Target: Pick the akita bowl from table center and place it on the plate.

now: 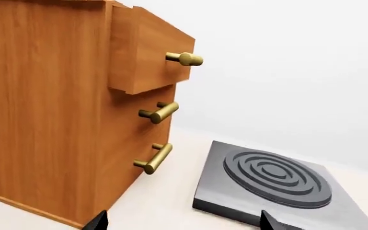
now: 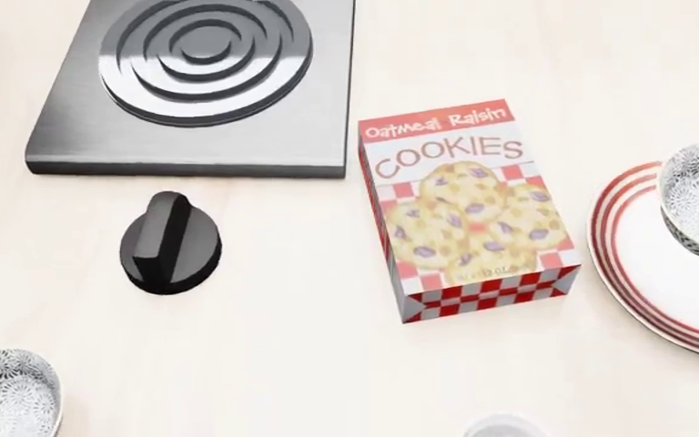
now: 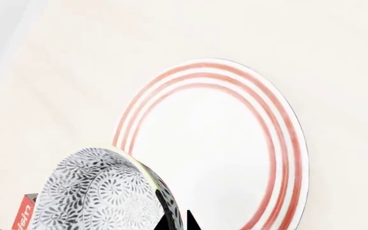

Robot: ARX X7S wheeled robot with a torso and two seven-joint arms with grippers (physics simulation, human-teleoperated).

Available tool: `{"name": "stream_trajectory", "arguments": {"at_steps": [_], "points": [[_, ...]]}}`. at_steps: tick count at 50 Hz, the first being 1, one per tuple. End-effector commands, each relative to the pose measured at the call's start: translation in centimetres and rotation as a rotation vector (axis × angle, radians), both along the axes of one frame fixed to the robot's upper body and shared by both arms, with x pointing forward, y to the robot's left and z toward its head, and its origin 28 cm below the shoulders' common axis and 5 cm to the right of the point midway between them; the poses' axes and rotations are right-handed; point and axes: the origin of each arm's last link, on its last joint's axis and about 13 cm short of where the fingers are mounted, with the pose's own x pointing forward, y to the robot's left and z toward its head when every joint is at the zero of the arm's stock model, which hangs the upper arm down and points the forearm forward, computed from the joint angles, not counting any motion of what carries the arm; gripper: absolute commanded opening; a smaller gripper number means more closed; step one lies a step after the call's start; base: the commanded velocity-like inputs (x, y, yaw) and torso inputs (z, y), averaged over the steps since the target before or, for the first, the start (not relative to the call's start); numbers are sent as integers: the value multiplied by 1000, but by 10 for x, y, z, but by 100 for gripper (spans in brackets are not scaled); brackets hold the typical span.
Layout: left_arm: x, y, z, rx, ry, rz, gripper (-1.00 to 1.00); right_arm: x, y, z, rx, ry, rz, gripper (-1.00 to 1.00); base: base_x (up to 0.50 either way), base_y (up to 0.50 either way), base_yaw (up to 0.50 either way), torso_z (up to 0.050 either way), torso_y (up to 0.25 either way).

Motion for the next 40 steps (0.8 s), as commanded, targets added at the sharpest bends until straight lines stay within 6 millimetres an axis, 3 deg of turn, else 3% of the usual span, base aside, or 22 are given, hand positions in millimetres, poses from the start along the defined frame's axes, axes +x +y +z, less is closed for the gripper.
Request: {"name": "stream_trajectory", "arguments": {"at_steps": [1, 5, 20, 31, 40], "points": [[-1, -1, 0, 15, -2, -5, 100, -1, -2, 4, 11, -37, -6, -100, 0, 0, 0, 9, -250], [0, 0, 0, -4, 1, 0, 100, -1, -3, 4, 13, -39, -9, -100, 0, 0, 0, 9, -242], [0, 1, 1, -28, 13, 9, 100, 7, -11, 7, 31, -67, -50, -100, 0, 0, 0, 0, 0], [-1, 2, 2, -31, 10, 9, 100, 26, -21, -15, 88, -51, -82, -100, 0, 0, 0, 0, 0], [-4, 2, 2, -30, 9, 7, 100, 36, -18, -14, 94, -63, -83, -100, 0, 0, 0, 0, 0]]}}
